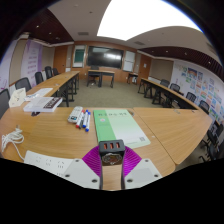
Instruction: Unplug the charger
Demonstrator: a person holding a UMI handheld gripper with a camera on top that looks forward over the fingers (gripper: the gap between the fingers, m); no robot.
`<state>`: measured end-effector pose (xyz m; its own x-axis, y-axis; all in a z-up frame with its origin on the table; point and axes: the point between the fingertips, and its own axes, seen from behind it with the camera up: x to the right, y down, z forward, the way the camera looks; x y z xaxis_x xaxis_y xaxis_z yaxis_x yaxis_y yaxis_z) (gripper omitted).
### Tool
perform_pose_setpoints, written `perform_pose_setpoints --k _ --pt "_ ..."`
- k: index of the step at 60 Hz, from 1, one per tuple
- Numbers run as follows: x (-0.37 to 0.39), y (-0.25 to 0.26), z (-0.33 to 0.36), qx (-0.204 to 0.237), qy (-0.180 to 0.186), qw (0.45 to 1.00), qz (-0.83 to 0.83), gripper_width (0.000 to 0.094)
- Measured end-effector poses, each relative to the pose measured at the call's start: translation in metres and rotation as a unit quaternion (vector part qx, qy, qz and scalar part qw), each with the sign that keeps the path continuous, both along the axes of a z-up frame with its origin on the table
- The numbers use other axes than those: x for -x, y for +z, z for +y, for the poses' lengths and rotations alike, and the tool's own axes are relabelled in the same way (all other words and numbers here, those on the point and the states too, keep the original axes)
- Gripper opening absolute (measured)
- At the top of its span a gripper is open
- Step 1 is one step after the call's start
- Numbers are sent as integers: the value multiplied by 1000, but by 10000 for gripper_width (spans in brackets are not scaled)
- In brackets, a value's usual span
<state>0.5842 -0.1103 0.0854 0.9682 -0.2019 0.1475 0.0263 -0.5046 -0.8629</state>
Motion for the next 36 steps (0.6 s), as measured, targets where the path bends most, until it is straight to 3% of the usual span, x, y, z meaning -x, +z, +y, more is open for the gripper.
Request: perform_pose_setpoints --k 8,19,23,27,30,36 --pt "-19 -60 -13 60 -8 998 25 276" --pt "-26 -73 -13 69 -11 997 36 389" --pt "-25 -70 -15 65 -8 997 37 502" --pt "-22 -63 -18 65 -6 997 34 712" --pt "-18 -58 -22 62 -4 998 33 819" --pt "-15 -44 -34 54 -6 998 22 854"
